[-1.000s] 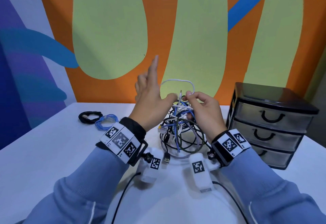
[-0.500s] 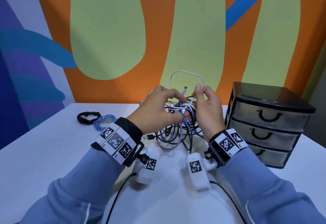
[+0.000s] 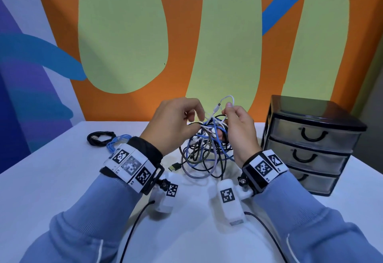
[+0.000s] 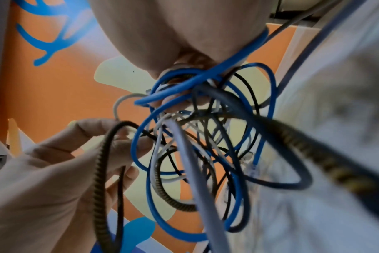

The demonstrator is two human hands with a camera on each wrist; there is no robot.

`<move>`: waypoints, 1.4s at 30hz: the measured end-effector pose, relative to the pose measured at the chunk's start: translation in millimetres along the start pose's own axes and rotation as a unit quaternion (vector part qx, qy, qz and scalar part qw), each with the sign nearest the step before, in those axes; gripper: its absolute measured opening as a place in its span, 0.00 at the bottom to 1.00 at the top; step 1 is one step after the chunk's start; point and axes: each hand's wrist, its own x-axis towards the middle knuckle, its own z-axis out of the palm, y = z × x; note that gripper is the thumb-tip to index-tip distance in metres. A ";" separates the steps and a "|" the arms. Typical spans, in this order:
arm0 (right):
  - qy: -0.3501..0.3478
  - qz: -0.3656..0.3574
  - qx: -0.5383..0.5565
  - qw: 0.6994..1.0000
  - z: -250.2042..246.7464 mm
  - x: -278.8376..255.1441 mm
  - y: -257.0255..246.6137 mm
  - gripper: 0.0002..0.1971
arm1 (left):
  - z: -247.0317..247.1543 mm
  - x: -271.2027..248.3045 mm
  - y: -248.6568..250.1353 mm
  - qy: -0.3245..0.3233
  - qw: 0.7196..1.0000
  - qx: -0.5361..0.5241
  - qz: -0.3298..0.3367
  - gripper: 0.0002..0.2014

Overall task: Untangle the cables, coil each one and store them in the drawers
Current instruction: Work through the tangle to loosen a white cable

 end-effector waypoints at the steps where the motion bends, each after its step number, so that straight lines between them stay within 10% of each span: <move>1: -0.003 0.004 0.000 1.000 0.6 -0.5 0.0 0.13 | -0.6 0.1 -2.0 -0.012 1.000 0.017 -0.001 0.11; 7: -0.044 0.017 0.061 0.997 1.3 -4.9 -7.7 0.03 | -5.4 1.7 -8.1 -0.010 0.998 0.059 -0.012 0.05; 13: -0.137 0.009 0.000 0.991 2.9 -10.1 -5.4 0.34 | -6.9 1.7 -17.1 0.042 0.999 0.030 0.008 0.04; 26: -0.080 0.005 -0.025 0.996 -0.4 -1.0 1.9 0.28 | 0.7 2.9 -3.6 0.066 0.985 -0.143 -0.064 0.04; 32: -0.063 0.031 -0.038 0.997 -2.7 2.7 3.1 0.53 | 0.6 4.9 1.7 0.160 0.952 -0.253 -0.062 0.02; 42: -0.023 0.085 0.025 0.996 6.6 1.0 3.4 0.63 | -5.8 7.9 11.1 0.267 0.910 -0.316 -0.006 0.04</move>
